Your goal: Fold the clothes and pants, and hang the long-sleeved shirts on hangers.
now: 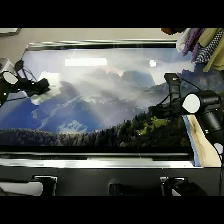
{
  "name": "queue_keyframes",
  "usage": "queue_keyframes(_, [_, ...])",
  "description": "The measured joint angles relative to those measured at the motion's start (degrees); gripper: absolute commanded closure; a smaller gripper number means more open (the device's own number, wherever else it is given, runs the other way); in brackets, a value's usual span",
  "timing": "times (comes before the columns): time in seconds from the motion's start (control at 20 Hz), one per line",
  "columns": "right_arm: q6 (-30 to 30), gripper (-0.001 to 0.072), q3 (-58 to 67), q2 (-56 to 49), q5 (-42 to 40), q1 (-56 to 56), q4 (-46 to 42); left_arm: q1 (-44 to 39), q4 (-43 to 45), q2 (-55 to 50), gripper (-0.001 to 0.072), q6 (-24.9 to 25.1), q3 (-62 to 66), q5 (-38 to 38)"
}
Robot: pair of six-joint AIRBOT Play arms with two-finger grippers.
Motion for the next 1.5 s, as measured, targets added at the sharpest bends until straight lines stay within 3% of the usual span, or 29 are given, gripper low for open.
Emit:
queue_keyframes(0.15, [0.1, 0.0679, 0.0, 0.0, 0.0, 0.0, 0.0, -8.8, -6.6, 10.2, 0.0698, -1.4, -8.2, -3.0])
queue_keyframes(0.35, [0.2, 0.0679, 0.0, 0.0, 0.0, 0.0, 0.0, -22.9, -10.2, 18.1, 0.0696, -7.8, -17.0, -3.8])
queue_keyframes(0.65, [0.2, 0.0679, 0.0, 0.0, 0.0, 0.0, 0.0, -45.0, -11.7, 18.0, 0.0681, -18.0, -24.1, 6.5])
queue_keyframes(0.7, [0.2, 0.0679, 0.0, 0.0, 0.0, 0.0, 0.0, -47.9, -11.9, 17.2, 0.0508, -19.6, -24.5, 8.6])
queue_keyframes(0.75, [0.2, 0.0679, 0.0, 0.0, 0.0, 0.0, 0.0, -50.2, -12.2, 16.6, 0.0166, -21.0, -24.8, 10.1])
queue_keyframes(0.8, [0.1, 0.0679, 0.0, 0.0, 0.0, 0.0, 0.0, -52.0, -12.5, 16.1, -0.0012, -22.3, -25.0, 11.5])
queue_keyframes(0.85, [0.1, 0.0679, 0.0, 0.0, 0.0, 0.0, 0.0, -53.0, -13.0, 16.0, -0.0012, -23.4, -25.2, 12.5])
queue_keyframes(1.0, [0.1, 0.0679, 0.0, 0.0, -0.1, 0.0, 0.1, -52.2, -13.4, 18.2, -0.0012, -24.1, -25.4, 13.4])
queue_keyframes(1.15, [0.2, 0.0670, 0.0, 0.0, -0.7, 0.0, 1.3, -45.7, -13.4, 23.3, -0.0012, -23.9, -25.4, 12.7])
queue_keyframes(1.25, [0.0, 0.0527, 0.1, 0.0, -1.1, 0.0, 3.0, -39.8, -13.4, 27.2, -0.0012, -22.8, -25.4, 11.4])
queue_keyframes(1.5, [-1.6, 0.0378, -2.3, -0.8, -2.3, -9.1, 9.2, -25.1, -13.4, 33.4, -0.0012, -17.9, -25.5, 2.4])
